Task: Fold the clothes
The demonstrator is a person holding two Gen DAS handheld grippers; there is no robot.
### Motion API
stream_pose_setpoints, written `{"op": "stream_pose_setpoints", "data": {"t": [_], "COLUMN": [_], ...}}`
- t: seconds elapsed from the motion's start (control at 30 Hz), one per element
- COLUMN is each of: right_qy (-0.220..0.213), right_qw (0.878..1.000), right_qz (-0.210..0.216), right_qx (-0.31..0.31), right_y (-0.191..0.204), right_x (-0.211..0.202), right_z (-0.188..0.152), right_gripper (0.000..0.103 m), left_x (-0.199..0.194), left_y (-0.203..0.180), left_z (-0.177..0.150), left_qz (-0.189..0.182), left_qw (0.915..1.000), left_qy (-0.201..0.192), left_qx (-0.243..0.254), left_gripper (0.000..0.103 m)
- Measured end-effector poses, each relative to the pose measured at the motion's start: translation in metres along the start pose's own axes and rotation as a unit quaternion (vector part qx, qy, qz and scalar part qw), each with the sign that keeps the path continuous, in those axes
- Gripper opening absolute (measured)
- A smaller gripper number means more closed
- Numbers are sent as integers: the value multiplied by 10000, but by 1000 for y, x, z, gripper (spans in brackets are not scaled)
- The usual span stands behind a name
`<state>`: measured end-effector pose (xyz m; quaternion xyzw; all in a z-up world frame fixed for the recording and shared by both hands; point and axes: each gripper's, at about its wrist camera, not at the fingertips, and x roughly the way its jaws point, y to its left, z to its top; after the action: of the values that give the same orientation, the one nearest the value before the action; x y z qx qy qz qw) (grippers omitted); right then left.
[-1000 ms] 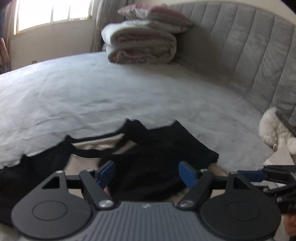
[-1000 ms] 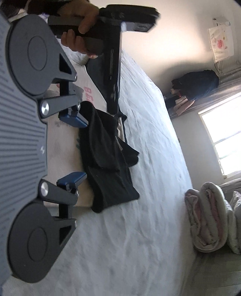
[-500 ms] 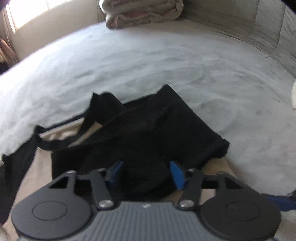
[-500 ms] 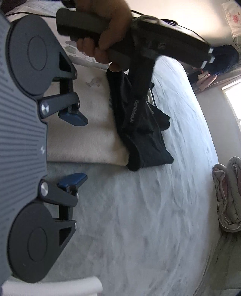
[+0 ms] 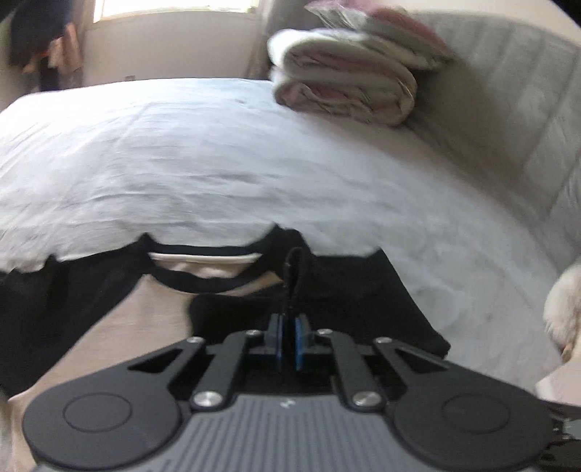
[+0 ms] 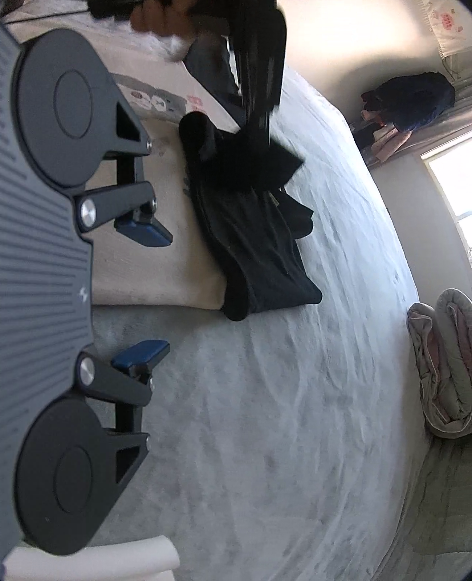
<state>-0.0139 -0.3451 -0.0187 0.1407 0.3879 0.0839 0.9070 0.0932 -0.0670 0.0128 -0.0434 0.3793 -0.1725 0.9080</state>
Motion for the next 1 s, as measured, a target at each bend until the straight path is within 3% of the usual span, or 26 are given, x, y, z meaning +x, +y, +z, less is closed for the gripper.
{"op": "stream_pose_setpoints", "data": {"t": [0.23, 0.4, 0.57, 0.63, 0.67, 0.7, 0.77, 0.87, 0.93, 0.97, 1.0], "right_qy": [-212, -368, -445, -413, -422, -448, -499, -626, -706, -739, -768], "right_qw": [9994, 9969, 9922, 9896, 9881, 9865, 9835, 9808, 9822, 9833, 9842], "right_qz": [-76, -207, -412, -541, -599, -646, -739, -836, -820, -800, -784], "right_qx": [-254, -665, -1088, -1270, -1356, -1434, -1573, -1648, -1535, -1460, -1393], "right_y": [11, 24, 38, 43, 45, 47, 52, 53, 48, 45, 42], "right_x": [13, 23, 38, 45, 47, 50, 53, 57, 58, 58, 58], "right_z": [1, 2, 2, 1, 1, 1, 1, -2, -4, -4, -4], "right_gripper": [65, 66, 68, 69, 70, 71, 72, 75, 79, 80, 81], "left_x": [-25, -36, -36, -32, -29, -27, -23, -11, -4, -1, 3], "left_y": [73, 129, 179, 193, 200, 207, 217, 225, 219, 213, 206], "left_z": [-4, -21, -44, -54, -59, -65, -75, -76, -69, -65, -61], "left_qz": [-89, -131, -184, -394, -523, -693, -1025, -1252, -1227, -1157, -1030], "left_qw": [9968, 9895, 9828, 9795, 9769, 9733, 9642, 9536, 9555, 9591, 9643], "left_qy": [-452, -734, -740, -681, -659, -677, -819, -869, -876, -880, -882], "left_qx": [-652, -1236, -1682, -1857, -1962, -2081, -2304, -2597, -2536, -2430, -2274], "left_gripper": [7, 7, 7, 9, 20, 38, 48, 47, 45, 34, 15]}}
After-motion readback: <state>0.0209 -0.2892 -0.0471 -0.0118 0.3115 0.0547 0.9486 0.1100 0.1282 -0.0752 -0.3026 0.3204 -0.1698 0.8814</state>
